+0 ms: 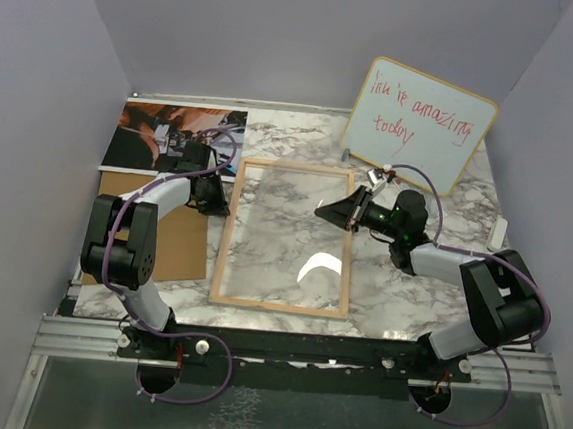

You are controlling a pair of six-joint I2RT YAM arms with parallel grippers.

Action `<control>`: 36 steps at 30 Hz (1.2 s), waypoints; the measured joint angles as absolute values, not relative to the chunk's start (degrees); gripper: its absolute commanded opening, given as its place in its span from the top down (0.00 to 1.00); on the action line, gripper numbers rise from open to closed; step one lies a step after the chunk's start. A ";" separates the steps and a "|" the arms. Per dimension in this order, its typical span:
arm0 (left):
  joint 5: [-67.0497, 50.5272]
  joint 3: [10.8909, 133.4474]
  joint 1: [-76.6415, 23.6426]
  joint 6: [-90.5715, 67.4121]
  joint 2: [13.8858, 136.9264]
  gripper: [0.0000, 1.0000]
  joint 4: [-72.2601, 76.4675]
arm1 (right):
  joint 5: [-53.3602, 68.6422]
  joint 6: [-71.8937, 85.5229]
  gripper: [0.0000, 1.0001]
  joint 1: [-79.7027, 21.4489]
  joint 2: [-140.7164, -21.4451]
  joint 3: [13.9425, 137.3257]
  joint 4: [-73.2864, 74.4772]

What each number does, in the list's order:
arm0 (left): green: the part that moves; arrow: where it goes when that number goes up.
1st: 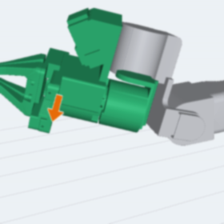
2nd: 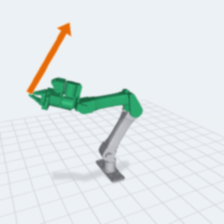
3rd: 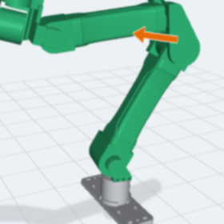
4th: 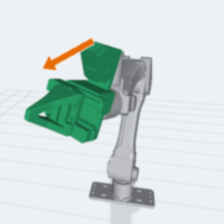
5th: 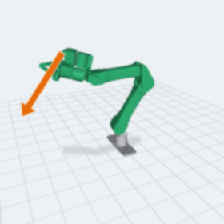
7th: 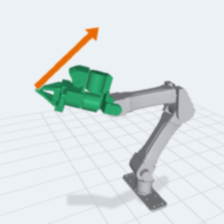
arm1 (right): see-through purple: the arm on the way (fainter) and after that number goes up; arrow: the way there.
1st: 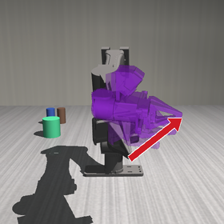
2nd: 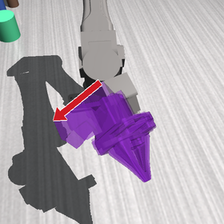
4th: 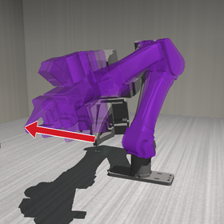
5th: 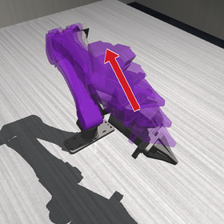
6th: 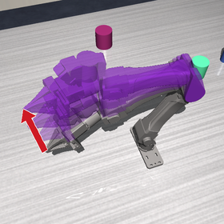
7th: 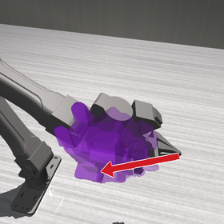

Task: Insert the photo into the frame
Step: Place the photo frame item in the photo frame.

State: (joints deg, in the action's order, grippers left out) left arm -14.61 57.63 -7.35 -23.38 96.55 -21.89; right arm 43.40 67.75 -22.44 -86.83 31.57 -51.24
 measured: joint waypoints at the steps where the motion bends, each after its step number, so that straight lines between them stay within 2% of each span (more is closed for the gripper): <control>1: -14.63 57.63 -7.35 -23.38 96.55 0.92 -21.89 | 43.59 67.96 0.99 -22.44 -86.98 31.57 -51.68; 18: -18.65 56.38 -7.20 -24.95 97.12 0.98 -18.24 | 46.41 71.42 0.99 -22.92 -88.75 32.58 -59.61; 36: -19.27 55.46 -7.14 -26.59 97.17 1.00 -16.25 | 44.56 72.03 0.99 -22.98 -91.29 32.64 -57.43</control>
State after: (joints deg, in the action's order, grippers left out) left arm -19.27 55.46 -7.14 -26.59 97.17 -16.25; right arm 44.56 72.03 -22.98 -91.29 32.64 -57.43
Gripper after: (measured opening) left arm 0.006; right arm 0.008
